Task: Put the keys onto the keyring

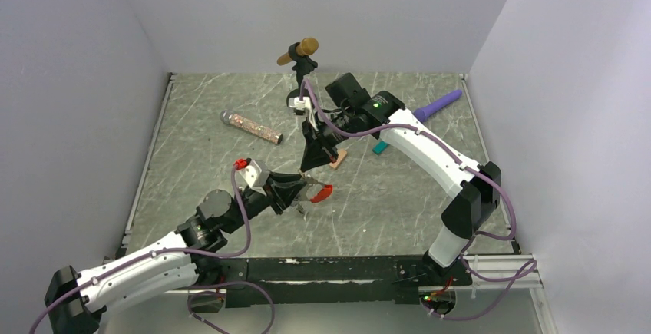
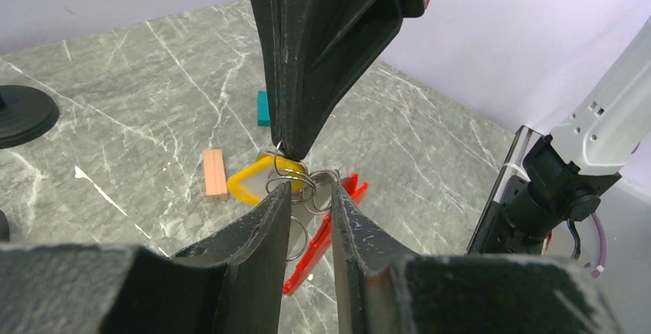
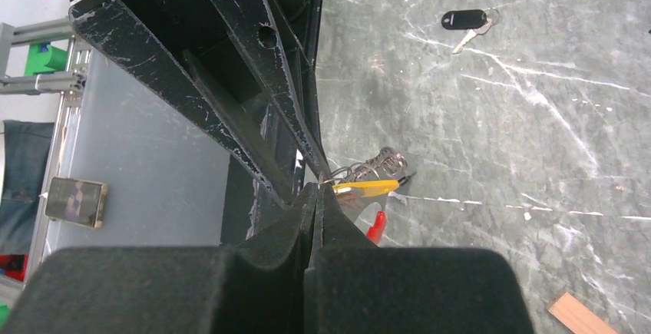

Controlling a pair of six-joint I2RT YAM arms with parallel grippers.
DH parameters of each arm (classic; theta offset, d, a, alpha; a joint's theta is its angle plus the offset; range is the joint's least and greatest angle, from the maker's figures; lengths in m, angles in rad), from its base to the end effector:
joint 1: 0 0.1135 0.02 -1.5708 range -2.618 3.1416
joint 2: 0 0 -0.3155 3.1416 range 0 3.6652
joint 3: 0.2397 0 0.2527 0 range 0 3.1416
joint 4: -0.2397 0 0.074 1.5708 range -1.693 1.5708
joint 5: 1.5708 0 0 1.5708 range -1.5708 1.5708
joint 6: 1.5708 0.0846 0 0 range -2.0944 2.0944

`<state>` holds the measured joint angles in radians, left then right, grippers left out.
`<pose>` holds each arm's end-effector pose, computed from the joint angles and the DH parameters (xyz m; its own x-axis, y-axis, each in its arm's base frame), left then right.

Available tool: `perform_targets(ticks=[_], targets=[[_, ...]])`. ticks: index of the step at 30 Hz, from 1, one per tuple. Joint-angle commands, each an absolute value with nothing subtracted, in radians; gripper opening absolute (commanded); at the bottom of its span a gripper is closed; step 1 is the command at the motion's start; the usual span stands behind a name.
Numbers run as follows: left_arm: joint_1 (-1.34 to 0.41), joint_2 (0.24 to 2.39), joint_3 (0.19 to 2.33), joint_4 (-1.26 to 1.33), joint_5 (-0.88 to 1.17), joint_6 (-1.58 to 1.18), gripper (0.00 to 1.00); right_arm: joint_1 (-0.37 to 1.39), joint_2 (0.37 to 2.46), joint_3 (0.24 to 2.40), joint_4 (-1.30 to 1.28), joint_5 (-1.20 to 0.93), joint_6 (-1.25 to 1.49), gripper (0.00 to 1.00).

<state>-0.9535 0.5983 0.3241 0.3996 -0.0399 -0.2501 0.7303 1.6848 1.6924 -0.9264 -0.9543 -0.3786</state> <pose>0.1007 -0.1360 0.3023 -0.1258 -0.2499 -0.9600 0.7852 0.5664 -0.2504 0.2337 0.3019 0.3911 -0.2713 -0.5298 -0.8035 -0.9200 -0.1026 0.3783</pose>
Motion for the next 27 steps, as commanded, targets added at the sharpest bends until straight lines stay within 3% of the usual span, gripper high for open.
perform_targets(ticks=[1,10,18,27], targets=[[-0.974,0.611,0.377,0.433,-0.113,-0.288,0.31,0.727,1.675,1.694,-0.864,-0.954,-0.328,0.0],[-0.999,0.641,0.419,0.326,-0.237,-0.304,0.25,0.727,1.658,1.665,-0.815,-0.935,-0.27,0.0],[-1.011,0.667,0.453,0.263,-0.292,-0.306,0.01,0.727,1.65,1.654,-0.804,-0.935,-0.259,0.0],[-1.011,0.61,0.444,0.214,-0.286,-0.298,0.0,0.727,1.644,1.647,-0.817,-0.923,-0.288,0.0]])
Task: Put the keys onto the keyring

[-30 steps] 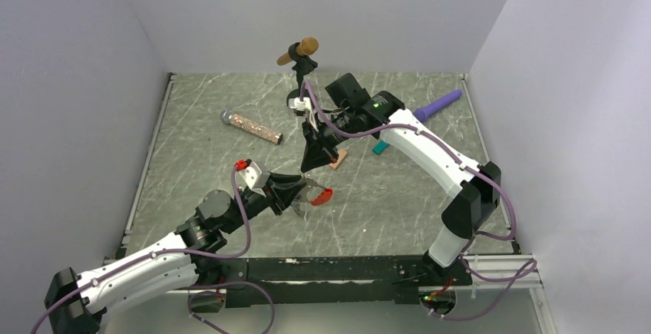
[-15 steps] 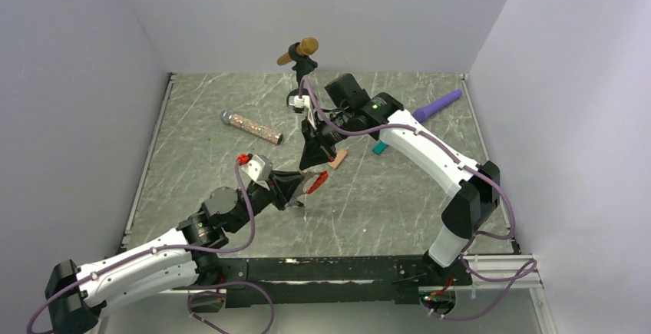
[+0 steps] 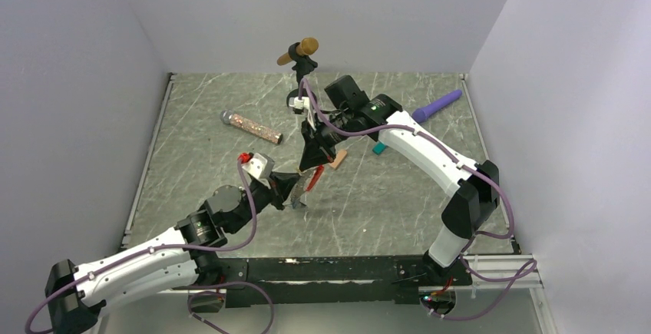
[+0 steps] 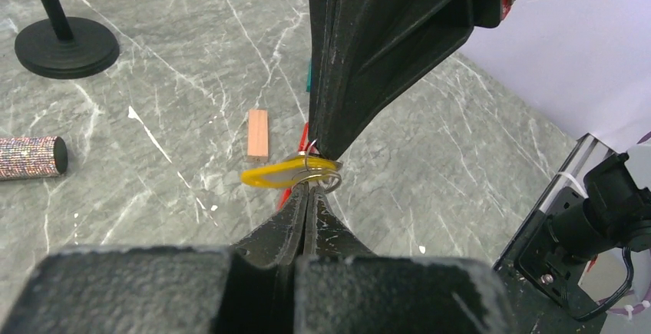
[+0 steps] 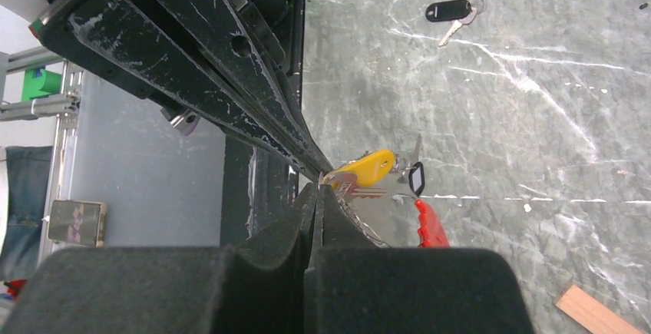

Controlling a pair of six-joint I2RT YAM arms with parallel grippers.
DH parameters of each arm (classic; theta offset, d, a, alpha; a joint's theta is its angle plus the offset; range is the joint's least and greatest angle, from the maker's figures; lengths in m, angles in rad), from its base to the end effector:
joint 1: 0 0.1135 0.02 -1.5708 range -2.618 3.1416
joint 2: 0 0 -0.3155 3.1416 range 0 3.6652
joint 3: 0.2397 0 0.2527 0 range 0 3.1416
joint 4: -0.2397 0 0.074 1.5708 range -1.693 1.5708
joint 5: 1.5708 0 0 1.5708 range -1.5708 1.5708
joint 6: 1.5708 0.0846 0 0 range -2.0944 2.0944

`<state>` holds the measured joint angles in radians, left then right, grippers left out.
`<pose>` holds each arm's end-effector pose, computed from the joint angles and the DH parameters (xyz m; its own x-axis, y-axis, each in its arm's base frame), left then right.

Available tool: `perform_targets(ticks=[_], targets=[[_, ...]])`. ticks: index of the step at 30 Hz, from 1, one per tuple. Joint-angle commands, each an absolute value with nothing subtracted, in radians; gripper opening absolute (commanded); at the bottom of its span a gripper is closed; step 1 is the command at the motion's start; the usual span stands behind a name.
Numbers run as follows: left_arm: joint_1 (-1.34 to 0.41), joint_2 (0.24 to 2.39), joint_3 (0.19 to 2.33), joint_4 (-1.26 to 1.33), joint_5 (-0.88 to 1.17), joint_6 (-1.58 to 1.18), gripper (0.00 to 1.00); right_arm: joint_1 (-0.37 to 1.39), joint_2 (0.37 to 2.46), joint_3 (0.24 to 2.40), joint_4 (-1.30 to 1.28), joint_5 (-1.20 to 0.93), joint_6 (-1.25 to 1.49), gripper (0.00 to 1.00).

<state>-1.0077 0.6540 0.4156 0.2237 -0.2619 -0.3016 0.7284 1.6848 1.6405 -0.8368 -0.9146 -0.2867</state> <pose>0.1135 -0.1388 0.3035 -0.2091 -0.2063 -0.9559 0.6456 0.7051 -0.2934 0.2417 0.3054 0.3791 -0.3309 -0.5264 -0.7832 -0.9132 -0.0304 0.4063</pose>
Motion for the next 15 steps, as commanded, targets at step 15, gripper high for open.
perform_targets(ticks=[15], targets=[[-1.01,0.395,0.319,0.231,-0.039,0.185,0.23,0.691,1.646,1.696,-0.996,-1.057,-0.558,0.0]])
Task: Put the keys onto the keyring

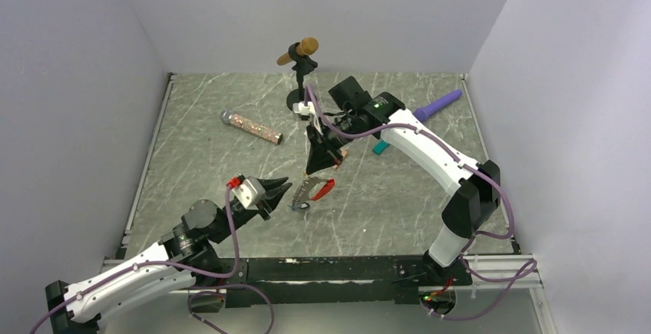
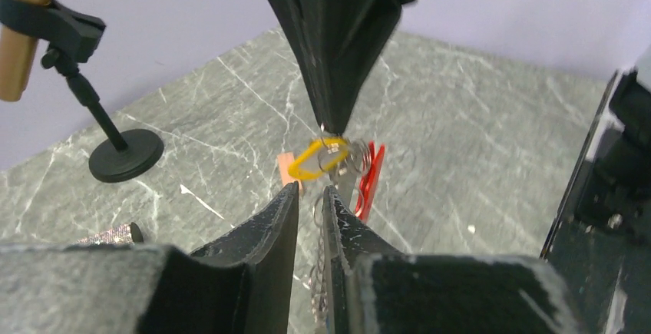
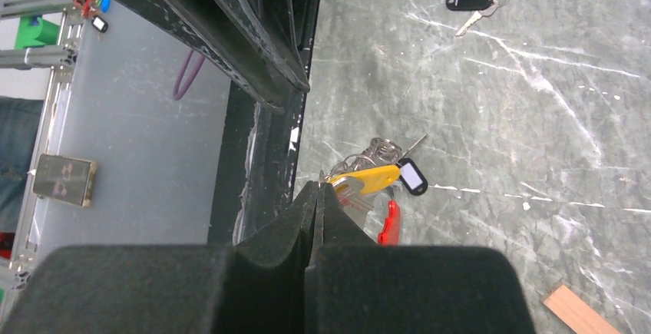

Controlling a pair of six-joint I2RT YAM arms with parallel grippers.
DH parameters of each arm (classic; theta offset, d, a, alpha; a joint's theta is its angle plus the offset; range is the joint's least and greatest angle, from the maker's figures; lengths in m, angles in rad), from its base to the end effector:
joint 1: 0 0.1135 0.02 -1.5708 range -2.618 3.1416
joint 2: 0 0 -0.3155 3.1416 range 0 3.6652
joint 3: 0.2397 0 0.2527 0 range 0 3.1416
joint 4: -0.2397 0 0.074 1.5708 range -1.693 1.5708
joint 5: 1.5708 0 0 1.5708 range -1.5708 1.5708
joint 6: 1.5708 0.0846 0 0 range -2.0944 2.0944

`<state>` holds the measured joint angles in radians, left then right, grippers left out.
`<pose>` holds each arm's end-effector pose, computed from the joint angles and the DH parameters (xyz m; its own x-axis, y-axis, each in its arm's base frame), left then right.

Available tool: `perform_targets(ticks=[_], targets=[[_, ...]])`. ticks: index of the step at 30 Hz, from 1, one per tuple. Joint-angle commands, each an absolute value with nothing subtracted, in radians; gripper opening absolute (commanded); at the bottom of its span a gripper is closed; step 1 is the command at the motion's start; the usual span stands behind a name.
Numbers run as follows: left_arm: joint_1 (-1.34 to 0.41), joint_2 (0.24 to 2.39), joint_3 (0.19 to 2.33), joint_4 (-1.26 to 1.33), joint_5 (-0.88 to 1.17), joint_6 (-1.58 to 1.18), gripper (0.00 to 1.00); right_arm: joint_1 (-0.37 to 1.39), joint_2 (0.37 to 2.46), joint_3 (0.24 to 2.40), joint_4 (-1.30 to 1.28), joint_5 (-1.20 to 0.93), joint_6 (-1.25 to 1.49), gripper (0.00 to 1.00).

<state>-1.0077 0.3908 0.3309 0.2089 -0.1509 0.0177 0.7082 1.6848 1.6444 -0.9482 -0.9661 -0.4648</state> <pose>0.0816 -0.1055 0.3023 0.0926 -0.1139 -0.9892 0.7551 0.6556 -0.0048 0.2363 0.2940 0.3750 -0.2473 -0.5473 -0.7995 -0.9221 -0.1206 0.3678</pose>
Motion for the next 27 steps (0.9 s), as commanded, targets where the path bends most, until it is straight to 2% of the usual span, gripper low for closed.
perform_targets(ticks=[1,14,27], targets=[[-1.008,0.404,0.32,0.239,-0.031,0.196,0.22,0.69,1.642,1.698,-0.999,-1.064,-0.567,0.0],[-1.008,0.576,0.354,0.395,-0.013,0.241,0.22,0.686,1.649,1.705,-1.019,-1.084,-0.589,0.0],[-1.009,0.638,0.378,0.454,-0.029,0.25,0.22,0.688,1.649,1.701,-1.019,-1.09,-0.587,0.0]])
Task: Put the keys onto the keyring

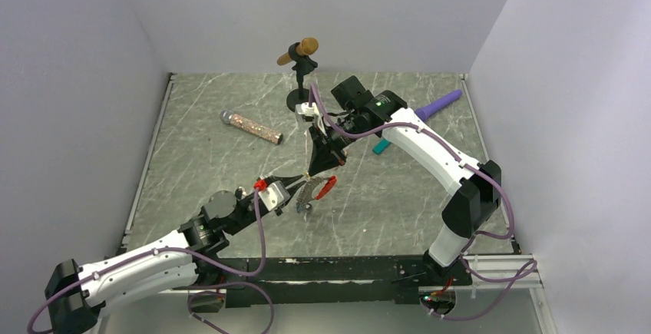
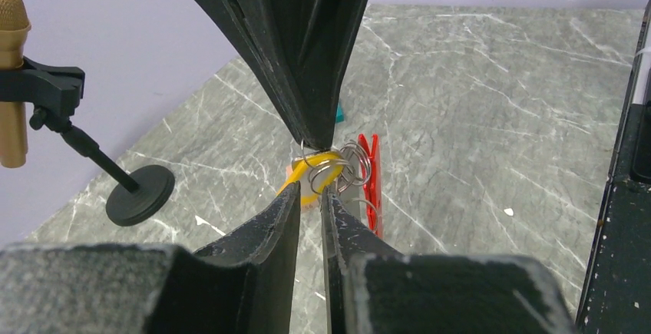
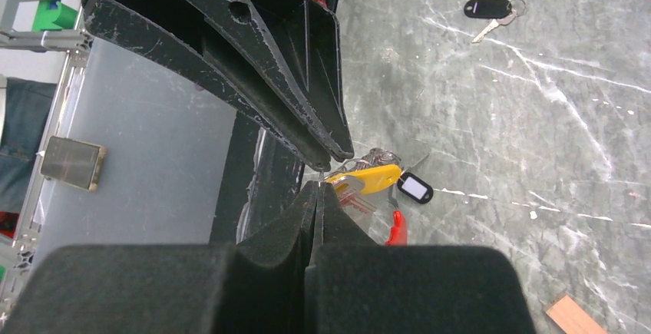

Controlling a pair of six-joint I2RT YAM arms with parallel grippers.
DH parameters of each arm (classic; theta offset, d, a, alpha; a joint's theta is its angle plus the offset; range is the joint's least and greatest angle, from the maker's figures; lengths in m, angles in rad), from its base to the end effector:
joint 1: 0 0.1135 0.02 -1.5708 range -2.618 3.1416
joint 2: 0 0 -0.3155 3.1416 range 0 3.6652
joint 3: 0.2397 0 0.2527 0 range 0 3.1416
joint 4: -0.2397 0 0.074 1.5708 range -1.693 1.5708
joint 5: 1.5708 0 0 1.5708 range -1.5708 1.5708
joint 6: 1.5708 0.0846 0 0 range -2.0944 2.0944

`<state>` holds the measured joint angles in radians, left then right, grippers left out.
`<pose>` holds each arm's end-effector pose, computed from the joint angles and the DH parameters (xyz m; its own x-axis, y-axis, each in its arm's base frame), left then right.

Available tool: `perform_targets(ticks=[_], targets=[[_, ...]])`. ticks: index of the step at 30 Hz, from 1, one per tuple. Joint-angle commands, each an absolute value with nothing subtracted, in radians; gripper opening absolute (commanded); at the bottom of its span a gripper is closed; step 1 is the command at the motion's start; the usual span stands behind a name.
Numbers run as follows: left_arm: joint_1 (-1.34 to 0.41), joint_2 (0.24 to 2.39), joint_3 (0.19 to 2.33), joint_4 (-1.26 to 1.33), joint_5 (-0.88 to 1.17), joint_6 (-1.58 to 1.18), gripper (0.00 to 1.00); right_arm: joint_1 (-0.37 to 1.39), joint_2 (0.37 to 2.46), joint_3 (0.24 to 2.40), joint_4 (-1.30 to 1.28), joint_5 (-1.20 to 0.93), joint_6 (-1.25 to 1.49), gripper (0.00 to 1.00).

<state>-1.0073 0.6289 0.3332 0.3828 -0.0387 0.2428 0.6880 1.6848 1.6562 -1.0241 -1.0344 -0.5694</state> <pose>0.0963 -0.1463 0.2987 0.2433 0.0648 -0.9678 0.7888 0.5674 0.2363 0.2327 0.2854 0.3781 -0.2130 -0.5317 -0.8197 -0.9121 -0.1926 0.3619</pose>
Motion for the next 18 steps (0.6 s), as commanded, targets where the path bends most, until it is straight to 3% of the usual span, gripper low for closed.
perform_targets(ticks=[1,18], targets=[[-1.009,0.643,0.38,0.458,-0.024,0.247,0.22,0.687,1.649,1.701,-1.017,-1.091,-0.586,0.0],[-1.009,0.678,0.4,0.437,-0.023,0.25,0.15,0.687,1.645,1.701,-1.016,-1.1,-0.581,0.0]])
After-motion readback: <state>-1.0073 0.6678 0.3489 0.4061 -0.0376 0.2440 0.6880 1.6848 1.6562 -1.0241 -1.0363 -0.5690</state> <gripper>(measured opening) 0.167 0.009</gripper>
